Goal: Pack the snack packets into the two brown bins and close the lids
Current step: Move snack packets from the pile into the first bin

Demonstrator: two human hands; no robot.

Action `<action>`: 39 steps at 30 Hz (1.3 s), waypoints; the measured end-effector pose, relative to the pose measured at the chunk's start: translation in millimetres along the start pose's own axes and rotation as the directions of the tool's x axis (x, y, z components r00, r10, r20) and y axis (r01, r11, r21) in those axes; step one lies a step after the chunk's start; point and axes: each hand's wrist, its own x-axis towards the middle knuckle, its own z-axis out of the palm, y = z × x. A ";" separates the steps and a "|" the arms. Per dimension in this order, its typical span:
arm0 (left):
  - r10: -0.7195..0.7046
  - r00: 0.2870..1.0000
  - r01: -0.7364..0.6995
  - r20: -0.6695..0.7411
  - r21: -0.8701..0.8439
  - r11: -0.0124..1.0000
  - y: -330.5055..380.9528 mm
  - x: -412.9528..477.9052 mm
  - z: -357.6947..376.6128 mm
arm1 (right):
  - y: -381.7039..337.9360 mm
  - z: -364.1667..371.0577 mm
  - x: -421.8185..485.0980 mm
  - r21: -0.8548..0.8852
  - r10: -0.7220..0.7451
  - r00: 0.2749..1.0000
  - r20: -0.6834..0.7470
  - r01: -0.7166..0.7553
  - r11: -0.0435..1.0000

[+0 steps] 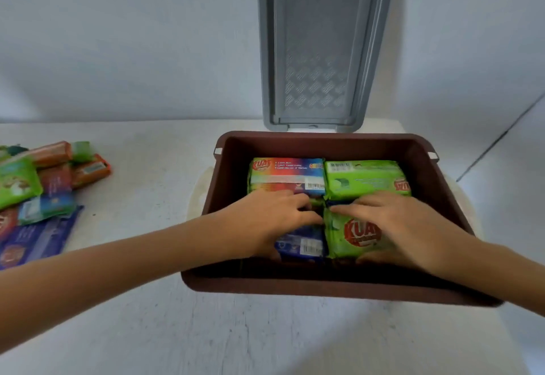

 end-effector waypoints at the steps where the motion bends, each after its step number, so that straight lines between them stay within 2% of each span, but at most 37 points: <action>1: -0.009 1.000 0.008 0.012 0.034 0.999 1.1 2.7 3.4 | -1.3 3.0 0.0 -0.029 -0.006 1.000 0.016 0.007 1.000; 6: -0.026 0.999 0.028 -0.035 0.038 0.999 2.7 3.6 4.8 | -0.7 2.7 5.7 -0.123 -0.032 0.999 0.020 0.034 0.992; 18: -0.016 0.990 0.042 -0.143 0.174 0.984 13.4 12.5 7.6 | -4.3 2.5 3.6 -0.195 -0.087 0.996 -0.014 0.083 0.977; 23: -0.043 0.993 0.059 -0.114 0.142 0.988 12.1 11.6 6.5 | -0.7 2.9 4.4 -0.158 -0.058 0.998 -0.021 0.054 0.986; 27: -0.066 0.984 0.067 -0.165 -0.004 0.998 4.3 -0.6 -8.2 | 0.7 -4.9 4.3 0.009 0.020 0.992 -0.124 -0.019 1.000; 30: -0.161 0.938 0.130 -0.306 -0.121 0.984 -13.4 -23.6 -27.3 | -1.8 -20.8 9.7 0.113 0.042 0.971 -0.236 -0.016 0.993; 33: -0.300 0.858 0.224 -0.417 -0.222 0.949 -39.8 -55.0 -36.3 | -13.5 -38.3 29.0 0.146 0.023 0.948 -0.318 0.025 0.989; 37: -0.488 0.749 0.348 -0.448 -0.362 0.865 -77.3 -107.0 -28.8 | -48.7 -53.7 72.4 0.179 -0.074 0.928 -0.366 0.149 0.973; 39: -0.590 0.667 0.412 -0.454 -0.436 0.800 -92.0 -136.9 -21.0 | -70.7 -58.0 98.7 0.192 -0.136 0.915 -0.379 0.221 0.956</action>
